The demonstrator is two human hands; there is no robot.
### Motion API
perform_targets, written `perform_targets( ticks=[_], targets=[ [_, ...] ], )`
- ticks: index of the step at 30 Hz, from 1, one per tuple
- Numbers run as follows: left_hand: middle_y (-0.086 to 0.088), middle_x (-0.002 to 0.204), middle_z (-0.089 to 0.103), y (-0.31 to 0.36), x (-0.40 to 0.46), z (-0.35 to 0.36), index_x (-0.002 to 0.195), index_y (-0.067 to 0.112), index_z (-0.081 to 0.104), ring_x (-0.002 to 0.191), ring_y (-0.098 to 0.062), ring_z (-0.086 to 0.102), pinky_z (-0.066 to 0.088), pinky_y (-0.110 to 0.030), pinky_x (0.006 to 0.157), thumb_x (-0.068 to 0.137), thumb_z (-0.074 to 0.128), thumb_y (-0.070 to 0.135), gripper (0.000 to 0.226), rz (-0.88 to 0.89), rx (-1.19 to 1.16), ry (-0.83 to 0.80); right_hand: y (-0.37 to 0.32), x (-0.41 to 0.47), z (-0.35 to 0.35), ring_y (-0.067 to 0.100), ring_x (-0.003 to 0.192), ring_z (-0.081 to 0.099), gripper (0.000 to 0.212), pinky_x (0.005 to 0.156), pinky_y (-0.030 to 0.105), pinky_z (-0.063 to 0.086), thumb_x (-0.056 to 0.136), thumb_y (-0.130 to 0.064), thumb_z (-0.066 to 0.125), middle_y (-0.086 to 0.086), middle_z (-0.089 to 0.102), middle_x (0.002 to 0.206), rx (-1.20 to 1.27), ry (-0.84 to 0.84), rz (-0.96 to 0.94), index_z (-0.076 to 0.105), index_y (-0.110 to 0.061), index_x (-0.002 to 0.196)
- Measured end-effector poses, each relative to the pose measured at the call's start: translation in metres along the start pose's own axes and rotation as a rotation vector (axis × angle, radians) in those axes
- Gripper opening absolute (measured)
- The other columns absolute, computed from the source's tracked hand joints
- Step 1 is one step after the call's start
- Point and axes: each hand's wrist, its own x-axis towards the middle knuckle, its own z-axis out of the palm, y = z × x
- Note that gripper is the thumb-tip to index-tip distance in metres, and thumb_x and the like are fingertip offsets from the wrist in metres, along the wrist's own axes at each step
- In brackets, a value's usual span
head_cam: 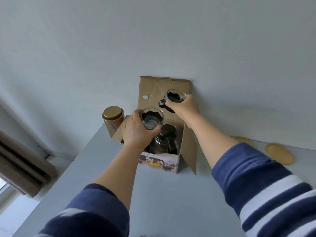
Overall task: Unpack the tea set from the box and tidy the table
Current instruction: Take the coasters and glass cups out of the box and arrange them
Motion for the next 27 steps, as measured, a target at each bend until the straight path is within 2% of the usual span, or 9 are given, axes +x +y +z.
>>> perform_targets(
  ticks=[3, 6, 13, 17, 27],
  targets=[
    [0.003, 0.131, 0.055, 0.031, -0.004, 0.023, 0.134, 0.022, 0.041, 0.129, -0.022, 0.044, 0.035, -0.044, 0.109, 0.070, 0.073, 0.056, 0.079, 0.061, 0.008, -0.040, 0.022, -0.004, -0.050, 0.022, 0.108, 0.056, 0.077, 0.089, 0.034, 0.051, 0.065, -0.048, 0.074, 0.004, 0.052, 0.121, 0.001, 0.141, 0.027, 0.045, -0.011, 0.125],
    [0.004, 0.129, 0.056, 0.068, -0.017, 0.059, 0.134, 0.024, 0.042, 0.129, -0.021, 0.039, 0.028, -0.042, 0.106, 0.071, 0.072, 0.055, 0.076, 0.113, 0.013, -0.094, 0.059, -0.007, -0.103, 0.023, 0.109, 0.056, 0.077, 0.090, 0.033, 0.050, 0.067, -0.047, 0.073, 0.005, 0.049, 0.126, -0.033, 0.230, 0.077, 0.043, -0.012, 0.128],
    [0.005, 0.127, 0.056, 0.137, -0.057, 0.170, 0.132, 0.024, 0.042, 0.129, -0.018, 0.040, 0.026, -0.038, 0.104, 0.069, 0.072, 0.056, 0.077, 0.141, -0.106, -0.297, 0.162, -0.010, -0.213, 0.027, 0.115, 0.055, 0.077, 0.091, 0.031, 0.045, 0.071, -0.047, 0.074, 0.010, 0.048, 0.132, -0.130, 0.406, 0.286, 0.043, -0.010, 0.131],
    [0.010, 0.132, 0.053, 0.155, -0.074, 0.231, 0.134, 0.028, 0.041, 0.131, -0.015, 0.037, 0.025, -0.038, 0.105, 0.070, 0.073, 0.056, 0.077, 0.106, -0.169, -0.396, 0.218, -0.006, -0.255, 0.027, 0.114, 0.055, 0.076, 0.080, 0.028, 0.041, 0.072, -0.049, 0.073, 0.007, 0.048, 0.132, -0.189, 0.439, 0.369, 0.044, -0.011, 0.130],
    [0.008, 0.145, 0.043, 0.161, -0.073, 0.324, 0.143, 0.030, 0.032, 0.138, -0.019, 0.028, 0.027, -0.044, 0.108, 0.078, 0.070, 0.051, 0.078, 0.076, -0.106, -0.458, 0.309, 0.028, -0.276, 0.025, 0.113, 0.056, 0.081, 0.084, 0.031, 0.046, 0.068, -0.052, 0.076, 0.005, 0.048, 0.129, -0.217, 0.382, 0.392, 0.044, -0.015, 0.133]
  ],
)
